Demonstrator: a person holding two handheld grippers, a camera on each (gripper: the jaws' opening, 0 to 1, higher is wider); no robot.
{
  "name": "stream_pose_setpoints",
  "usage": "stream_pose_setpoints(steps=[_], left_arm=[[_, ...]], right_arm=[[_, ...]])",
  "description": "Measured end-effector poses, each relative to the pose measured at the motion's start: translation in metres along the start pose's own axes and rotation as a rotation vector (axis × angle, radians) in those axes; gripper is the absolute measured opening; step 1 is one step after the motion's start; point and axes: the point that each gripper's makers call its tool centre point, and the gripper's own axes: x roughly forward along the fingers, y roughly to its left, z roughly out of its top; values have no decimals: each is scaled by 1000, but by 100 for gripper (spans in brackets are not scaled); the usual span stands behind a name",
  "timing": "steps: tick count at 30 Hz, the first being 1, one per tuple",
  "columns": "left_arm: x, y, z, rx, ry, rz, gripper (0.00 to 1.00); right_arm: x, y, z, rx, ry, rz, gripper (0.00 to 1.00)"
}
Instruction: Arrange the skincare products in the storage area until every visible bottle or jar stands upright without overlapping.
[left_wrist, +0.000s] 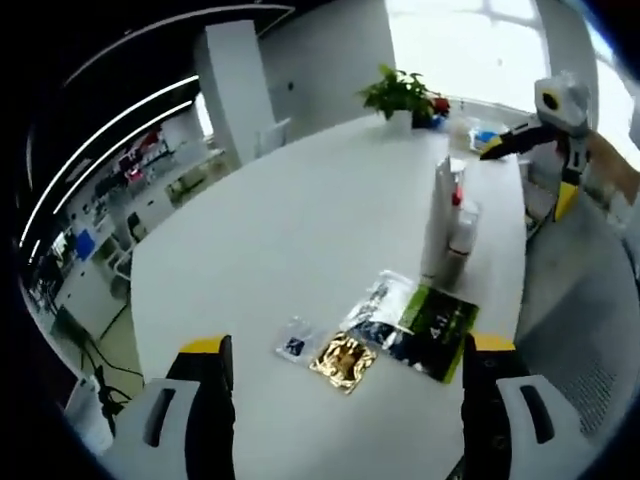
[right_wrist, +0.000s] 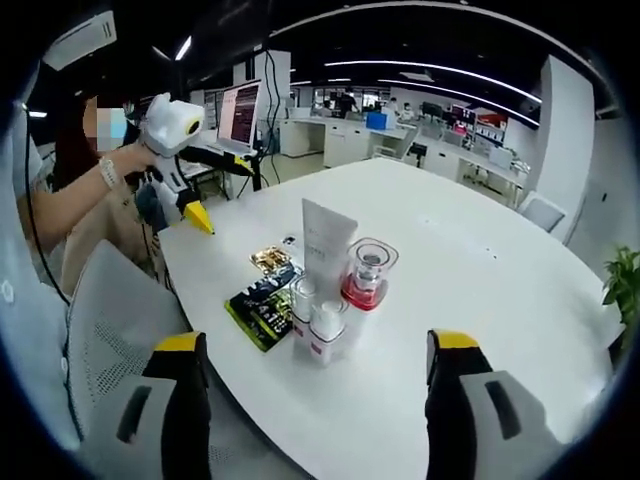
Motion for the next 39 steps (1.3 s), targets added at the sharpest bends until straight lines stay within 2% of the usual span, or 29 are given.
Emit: stream_pose_setpoints(steps=[6, 11, 15, 21, 25, 29, 39], left_arm=[[18, 19, 0, 38, 37, -5, 86], [33, 23, -2, 86, 78, -40, 82], [45, 27, -4, 91, 98, -64, 81], [64, 40, -15, 121, 176, -77, 74], [76, 55, -30, 154, 271, -69, 70], [89, 60, -40, 172, 316, -90, 64], [117, 65, -44, 180, 343, -118, 62]], right_arm=[[2, -1, -5, 4, 17, 0, 91], [2, -2, -7, 12, 24, -1, 90], [3, -3, -8, 14, 29, -1, 90], [6, 1, -10, 20, 38, 12, 90], [7, 2, -11, 26, 41, 16, 90], [9, 3, -12, 26, 46, 21, 90], [11, 1, -14, 34, 62, 28, 89]])
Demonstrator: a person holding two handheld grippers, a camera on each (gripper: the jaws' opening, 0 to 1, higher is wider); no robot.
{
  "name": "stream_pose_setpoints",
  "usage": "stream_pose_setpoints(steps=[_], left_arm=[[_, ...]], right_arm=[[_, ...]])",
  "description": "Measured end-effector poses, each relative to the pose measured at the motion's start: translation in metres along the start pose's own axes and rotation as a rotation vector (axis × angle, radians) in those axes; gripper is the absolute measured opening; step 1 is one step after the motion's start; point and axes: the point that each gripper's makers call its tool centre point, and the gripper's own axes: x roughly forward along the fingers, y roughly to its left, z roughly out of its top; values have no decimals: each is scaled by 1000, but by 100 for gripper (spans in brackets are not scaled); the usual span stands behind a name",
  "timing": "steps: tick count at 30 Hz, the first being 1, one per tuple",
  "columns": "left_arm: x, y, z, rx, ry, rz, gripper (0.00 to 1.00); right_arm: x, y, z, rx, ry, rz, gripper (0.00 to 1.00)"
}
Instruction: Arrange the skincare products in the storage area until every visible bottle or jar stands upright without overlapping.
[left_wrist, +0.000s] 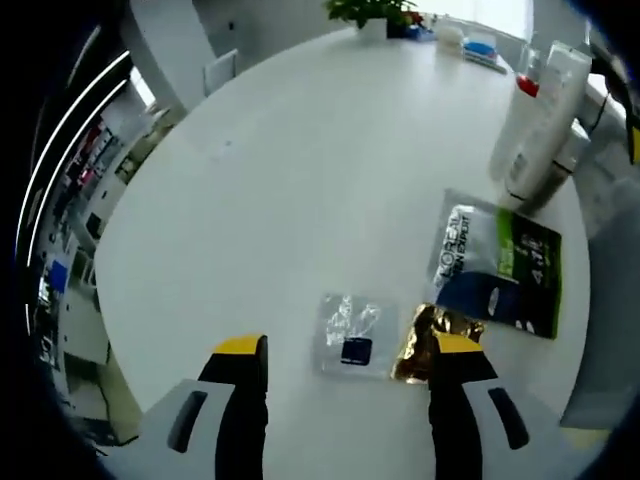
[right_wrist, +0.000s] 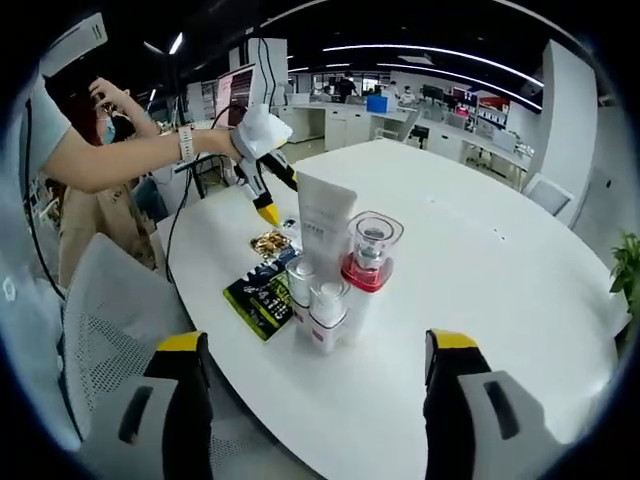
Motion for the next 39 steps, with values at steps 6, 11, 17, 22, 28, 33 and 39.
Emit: stream_pose_setpoints(steps=[6, 11, 17, 22, 28, 33, 39], left_arm=[[14, 4, -1, 16, 33, -10, 61], [21, 5, -7, 29, 70, -21, 61], [25, 5, -9, 30, 89, -34, 61], [28, 6, -10, 20, 94, -42, 61], [31, 9, -12, -21, 102, -69, 59], [31, -1, -15, -99, 115, -136, 47], [33, 0, -14, -80, 128, -134, 46]], right_arm=[[1, 1, 0, 9, 3, 4, 89], [2, 1, -1, 16, 5, 3, 89], [4, 2, -3, 22, 11, 7, 88], [5, 2, -3, 25, 11, 7, 88], [5, 2, -4, 29, 13, 10, 88], [5, 4, -5, 30, 13, 14, 87], [4, 6, -6, 30, 13, 16, 87]])
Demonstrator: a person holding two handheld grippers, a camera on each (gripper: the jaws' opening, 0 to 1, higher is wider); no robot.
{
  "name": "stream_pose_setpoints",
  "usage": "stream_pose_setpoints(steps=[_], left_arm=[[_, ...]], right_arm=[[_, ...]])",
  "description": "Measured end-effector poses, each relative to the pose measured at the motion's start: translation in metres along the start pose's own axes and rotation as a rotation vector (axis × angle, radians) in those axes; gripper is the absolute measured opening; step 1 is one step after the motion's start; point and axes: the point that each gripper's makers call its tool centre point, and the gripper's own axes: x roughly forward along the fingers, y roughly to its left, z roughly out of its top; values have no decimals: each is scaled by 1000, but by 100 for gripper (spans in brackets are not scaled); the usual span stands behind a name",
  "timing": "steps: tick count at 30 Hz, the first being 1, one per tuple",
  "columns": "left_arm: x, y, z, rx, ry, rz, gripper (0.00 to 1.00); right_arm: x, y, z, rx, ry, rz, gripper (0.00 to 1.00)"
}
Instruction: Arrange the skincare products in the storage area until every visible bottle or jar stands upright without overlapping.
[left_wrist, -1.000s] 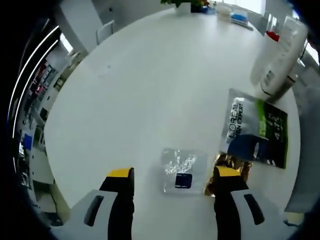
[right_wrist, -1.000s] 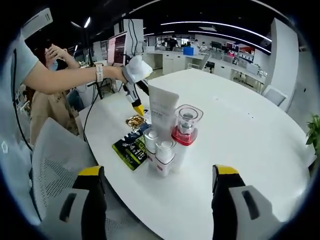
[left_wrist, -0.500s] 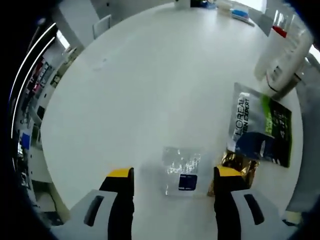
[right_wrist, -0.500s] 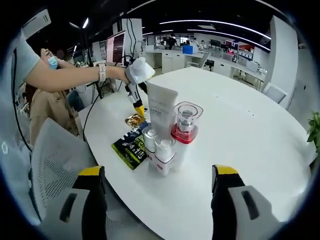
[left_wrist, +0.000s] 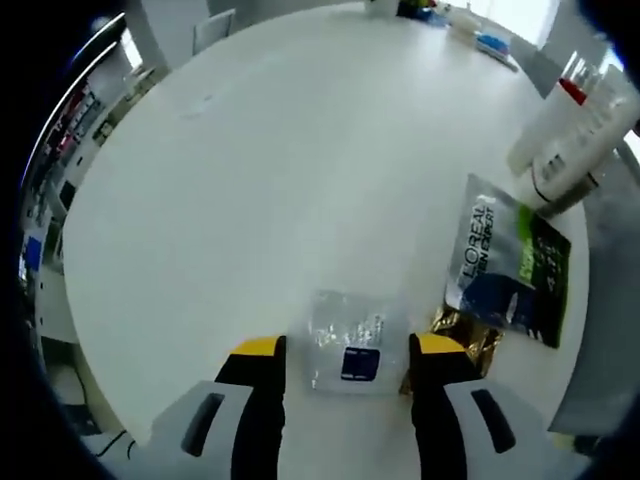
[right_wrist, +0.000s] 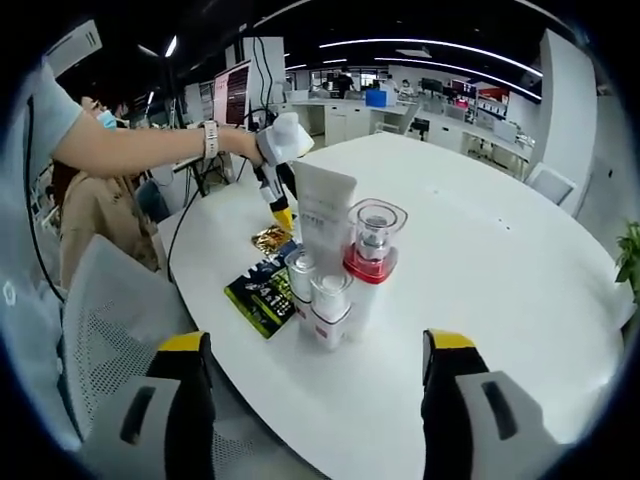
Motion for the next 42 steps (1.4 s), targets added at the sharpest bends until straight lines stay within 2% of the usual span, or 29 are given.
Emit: stream_pose_setpoints(steps=[3, 8, 10, 15, 20, 24, 38, 42], left_arm=[[0, -4, 2, 37, 17, -11, 43], [1, -2, 1, 49, 54, -18, 43], [2, -3, -1, 90, 75, -31, 43], [3, -5, -1, 82, 124, -21, 42], [3, -4, -2, 77, 134, -21, 42], [2, -1, -5, 89, 147, -24, 36], [-2, -4, -8, 101, 165, -12, 36], [-8, -4, -8, 101, 151, -2, 36]], right_arm=[[0, 1, 0, 0, 0, 1, 87], [0, 2, 1, 0, -5, 4, 87], [-1, 2, 0, 0, -4, 4, 87], [-3, -1, -2, 4, -2, -6, 86], [-4, -1, -4, 6, 2, -8, 86], [-5, -1, -4, 5, -2, -10, 86], [-8, -2, 2, -4, -20, -17, 87], [-8, -1, 6, -8, -28, -17, 88]])
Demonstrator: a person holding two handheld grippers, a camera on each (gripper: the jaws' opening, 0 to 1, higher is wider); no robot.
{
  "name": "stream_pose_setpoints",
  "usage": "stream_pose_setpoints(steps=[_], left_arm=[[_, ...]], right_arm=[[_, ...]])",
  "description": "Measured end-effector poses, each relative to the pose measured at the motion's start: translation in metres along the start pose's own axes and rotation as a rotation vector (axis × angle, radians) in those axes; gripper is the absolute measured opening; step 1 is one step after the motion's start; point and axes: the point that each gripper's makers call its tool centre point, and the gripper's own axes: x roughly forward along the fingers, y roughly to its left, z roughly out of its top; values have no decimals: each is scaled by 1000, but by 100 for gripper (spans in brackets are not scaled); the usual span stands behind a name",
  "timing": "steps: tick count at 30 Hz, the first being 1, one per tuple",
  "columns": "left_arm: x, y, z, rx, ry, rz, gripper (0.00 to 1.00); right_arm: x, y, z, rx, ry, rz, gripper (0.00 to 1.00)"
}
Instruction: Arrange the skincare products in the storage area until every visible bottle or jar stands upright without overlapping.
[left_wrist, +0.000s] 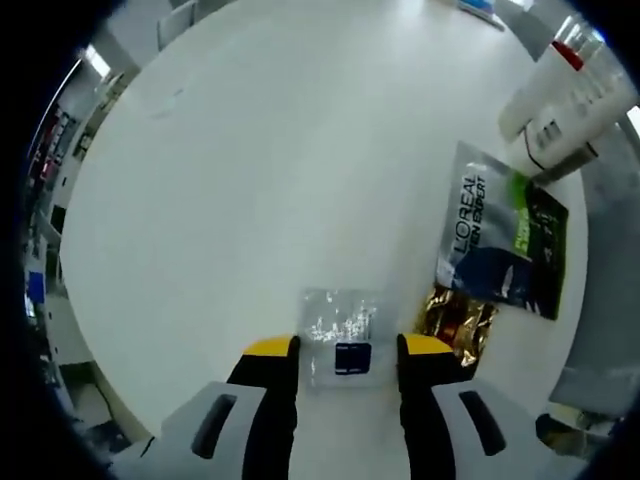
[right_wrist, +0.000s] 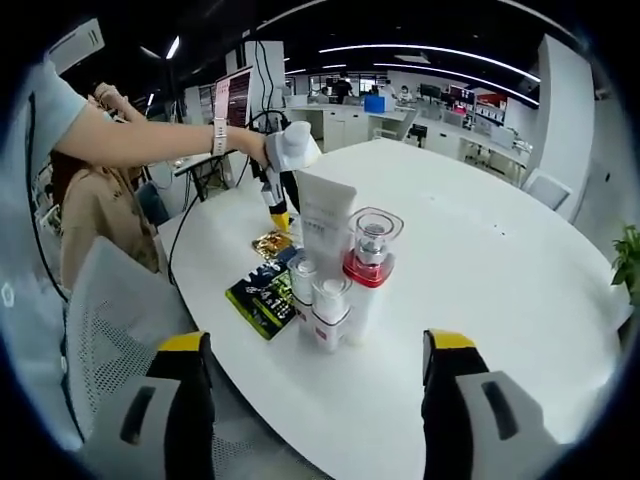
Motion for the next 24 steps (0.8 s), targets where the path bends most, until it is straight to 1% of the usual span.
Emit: stream_pose_setpoints(steps=[6, 10, 13, 14, 17, 20, 24], left_arm=[[-10, -2, -1, 14, -6, 18, 36], [-18, -9, -3, 32, -11, 27, 36], [-29, -20, -5, 44, -9, 32, 36], [-32, -25, -6, 42, -17, 41, 36], [-36, -34, -8, 48, -25, 40, 36], [-39, -44, -11, 65, -18, 42, 36], [-45, -59, -11, 95, -24, 37, 36]], right_arm=[[-1, 2, 7, -8, -25, 7, 90], [-3, 1, 10, -9, -39, 0, 91], [-4, 0, 12, -6, -48, -8, 92], [-5, -1, 13, -1, -55, -15, 93], [-7, -3, 14, -4, -63, -22, 94], [-10, -3, 16, -14, -74, -25, 94], [-13, -5, 20, -24, -97, -33, 96]])
